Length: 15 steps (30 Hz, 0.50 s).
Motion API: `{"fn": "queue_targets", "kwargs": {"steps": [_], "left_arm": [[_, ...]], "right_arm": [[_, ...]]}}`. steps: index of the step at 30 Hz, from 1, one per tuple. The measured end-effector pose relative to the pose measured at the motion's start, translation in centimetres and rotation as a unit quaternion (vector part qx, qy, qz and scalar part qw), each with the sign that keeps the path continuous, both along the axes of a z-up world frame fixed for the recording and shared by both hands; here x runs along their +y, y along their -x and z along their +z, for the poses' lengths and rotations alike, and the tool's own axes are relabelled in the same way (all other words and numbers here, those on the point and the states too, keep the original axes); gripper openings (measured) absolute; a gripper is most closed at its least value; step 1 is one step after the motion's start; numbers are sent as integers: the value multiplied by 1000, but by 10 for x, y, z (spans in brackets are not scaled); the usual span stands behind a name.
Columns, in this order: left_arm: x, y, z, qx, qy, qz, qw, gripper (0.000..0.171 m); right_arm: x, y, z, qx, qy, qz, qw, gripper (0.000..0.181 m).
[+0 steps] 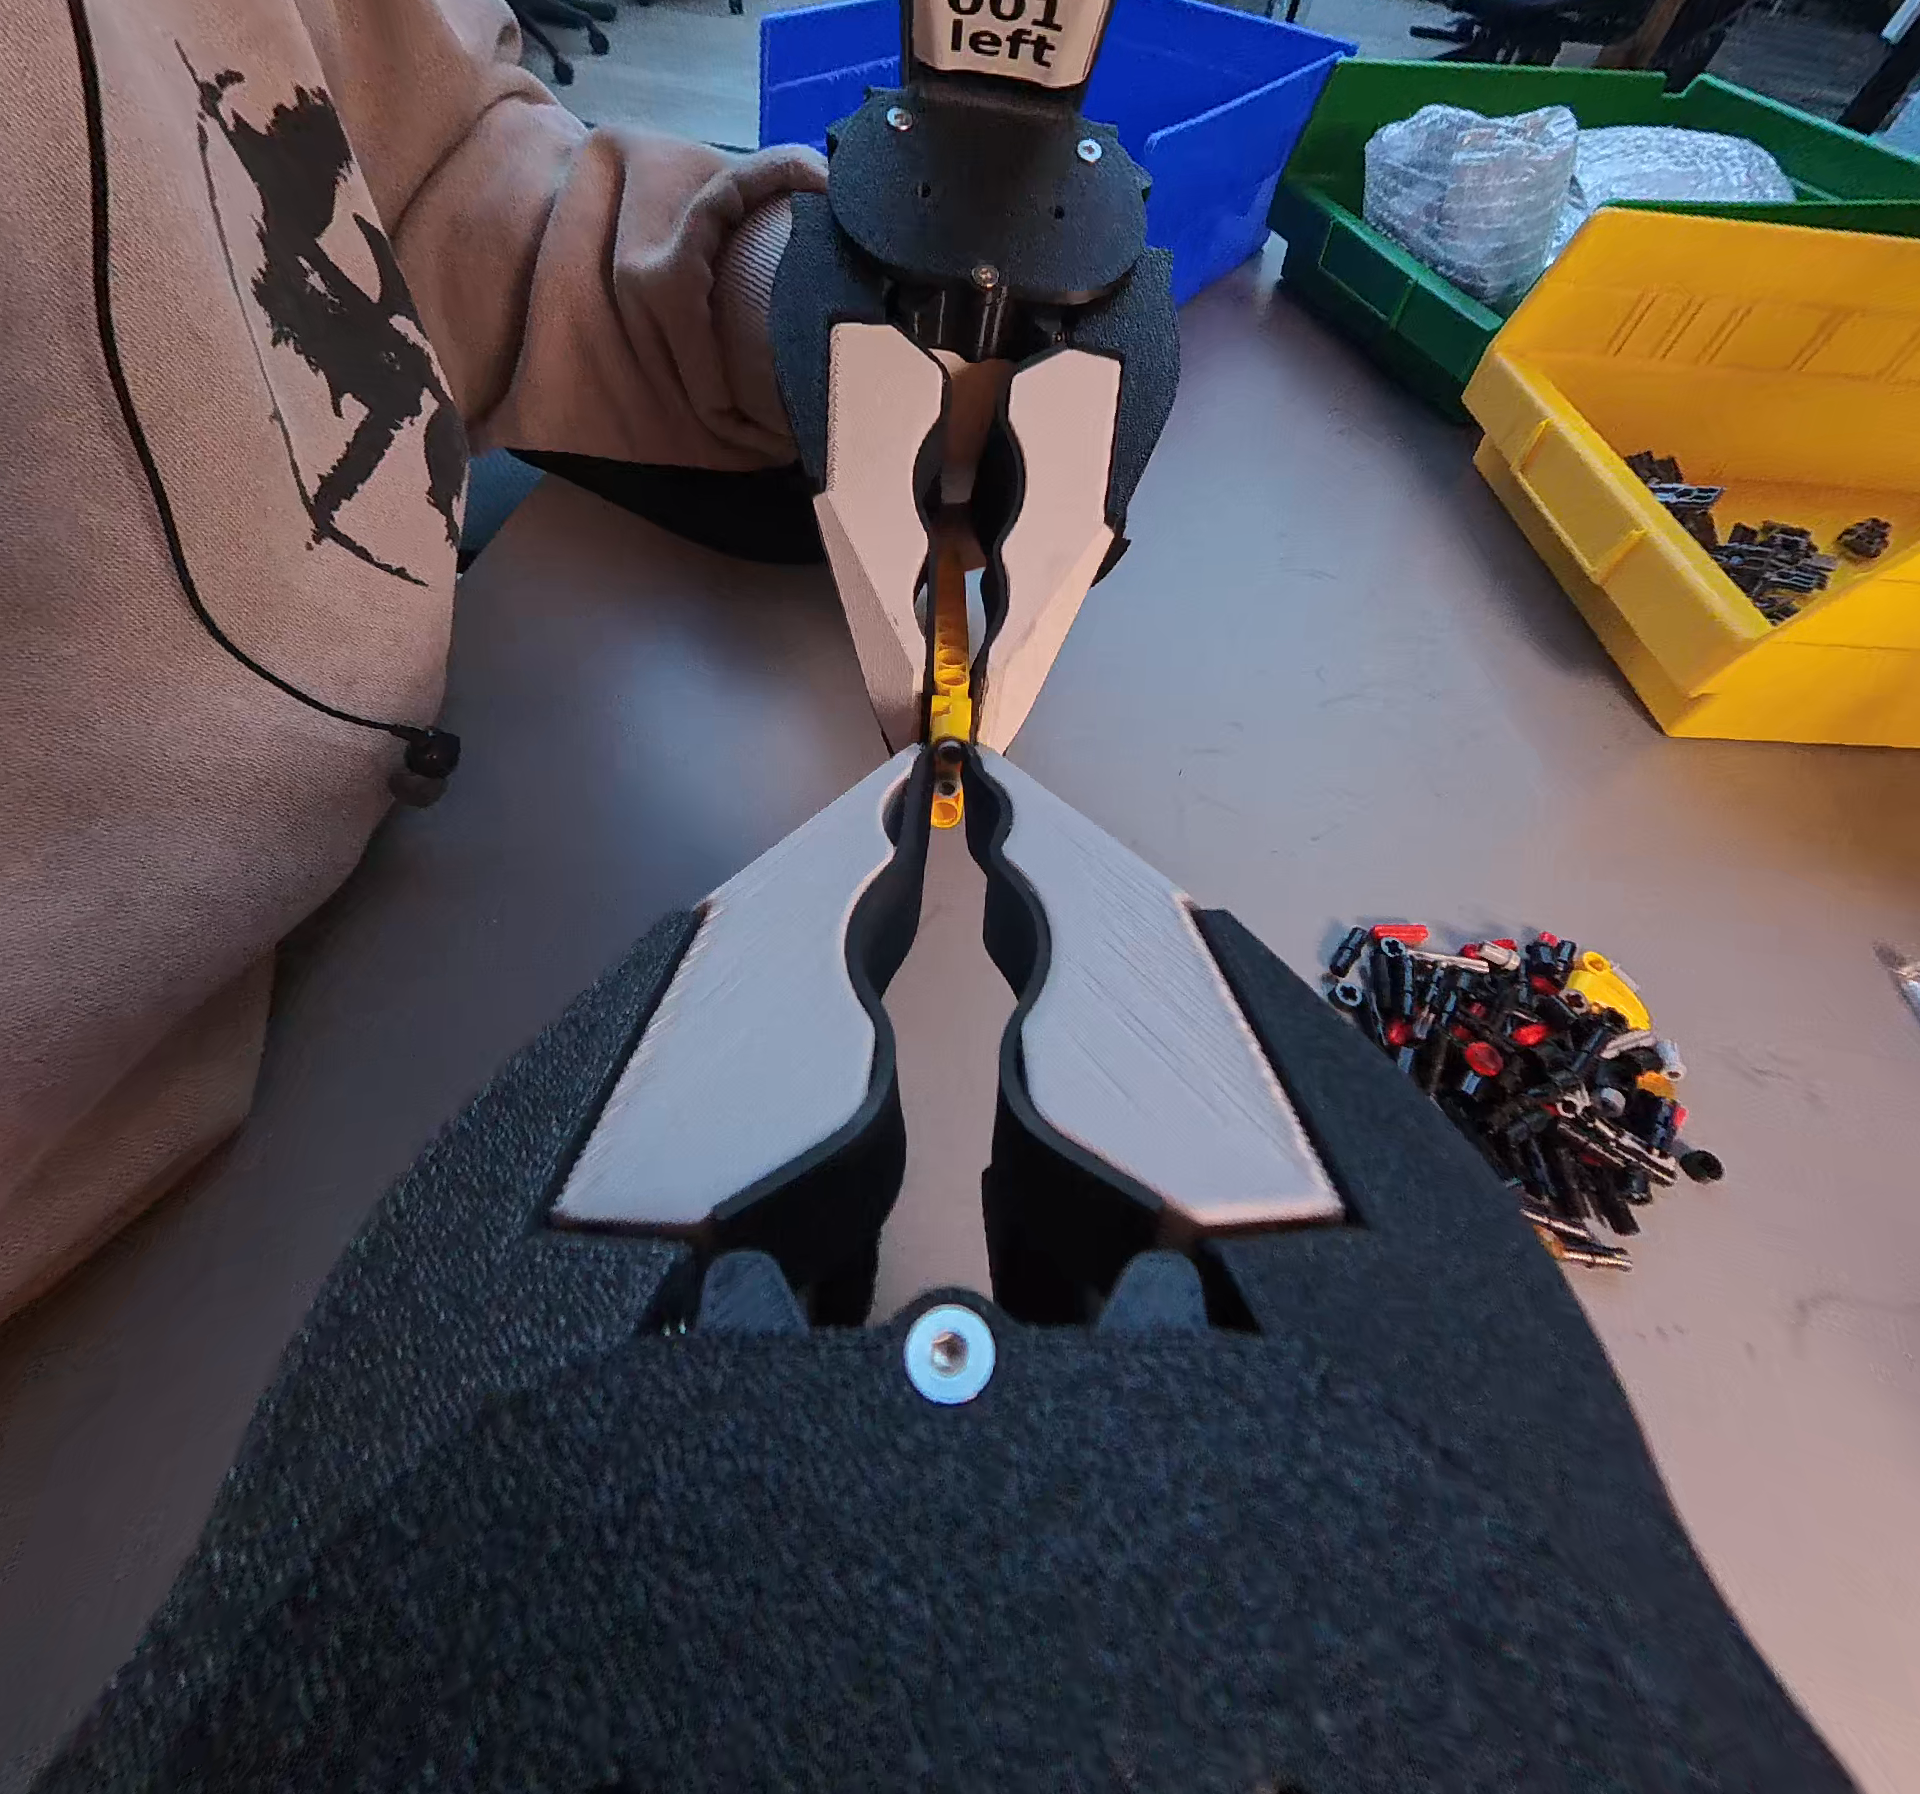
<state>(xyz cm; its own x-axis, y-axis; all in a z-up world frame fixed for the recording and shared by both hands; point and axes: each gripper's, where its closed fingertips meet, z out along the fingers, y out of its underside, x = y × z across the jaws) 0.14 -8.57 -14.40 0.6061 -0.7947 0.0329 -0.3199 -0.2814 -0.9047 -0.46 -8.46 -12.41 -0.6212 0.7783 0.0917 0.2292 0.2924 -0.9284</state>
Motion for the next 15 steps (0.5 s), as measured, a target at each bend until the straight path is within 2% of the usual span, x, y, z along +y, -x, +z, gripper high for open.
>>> {"fn": "queue_targets", "kwargs": {"steps": [15], "left_arm": [[-6,-2,-9,8,24,-11,1000,6]], "right_arm": [[-6,-1,-8,-10,-2,14,1000,3]]}}
